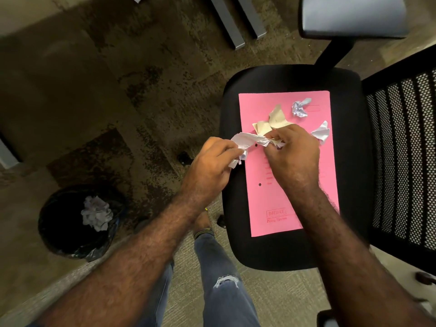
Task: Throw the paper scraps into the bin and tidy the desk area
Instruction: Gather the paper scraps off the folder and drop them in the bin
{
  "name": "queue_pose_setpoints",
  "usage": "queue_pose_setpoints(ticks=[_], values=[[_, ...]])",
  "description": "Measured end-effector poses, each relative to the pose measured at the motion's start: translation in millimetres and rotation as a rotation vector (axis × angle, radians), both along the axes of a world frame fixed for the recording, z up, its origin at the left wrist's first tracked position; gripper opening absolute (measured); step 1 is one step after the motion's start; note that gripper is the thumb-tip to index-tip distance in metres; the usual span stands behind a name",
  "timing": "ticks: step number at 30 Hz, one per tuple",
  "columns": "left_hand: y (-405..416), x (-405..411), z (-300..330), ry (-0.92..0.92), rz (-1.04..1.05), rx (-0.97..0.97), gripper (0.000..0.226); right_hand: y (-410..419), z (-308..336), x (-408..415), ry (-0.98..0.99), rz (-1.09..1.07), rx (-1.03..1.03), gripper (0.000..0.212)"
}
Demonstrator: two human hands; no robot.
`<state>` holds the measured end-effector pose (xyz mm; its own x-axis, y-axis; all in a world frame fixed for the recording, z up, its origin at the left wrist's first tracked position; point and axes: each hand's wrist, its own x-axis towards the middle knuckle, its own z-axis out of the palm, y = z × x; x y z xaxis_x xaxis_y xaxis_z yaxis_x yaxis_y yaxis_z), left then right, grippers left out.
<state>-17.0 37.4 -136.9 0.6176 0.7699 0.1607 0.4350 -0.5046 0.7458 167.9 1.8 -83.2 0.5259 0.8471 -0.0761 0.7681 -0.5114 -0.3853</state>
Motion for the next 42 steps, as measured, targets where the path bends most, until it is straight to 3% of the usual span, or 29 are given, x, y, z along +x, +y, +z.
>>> queue_pose_setpoints(ticks=[10,20,42], values=[[-6,-66,8,0.017,0.106,-0.04,0.048,7,8,-60,0.035,0.131,0.101,0.018],[-27,-183,13,0.061,0.281,-0.07,0.054,19,4,-172,0.143,0.308,0.093,0.019],[-138,-426,-50,0.234,0.703,-0.236,0.056,-9,-74,-442,0.194,0.855,-0.168,0.018]])
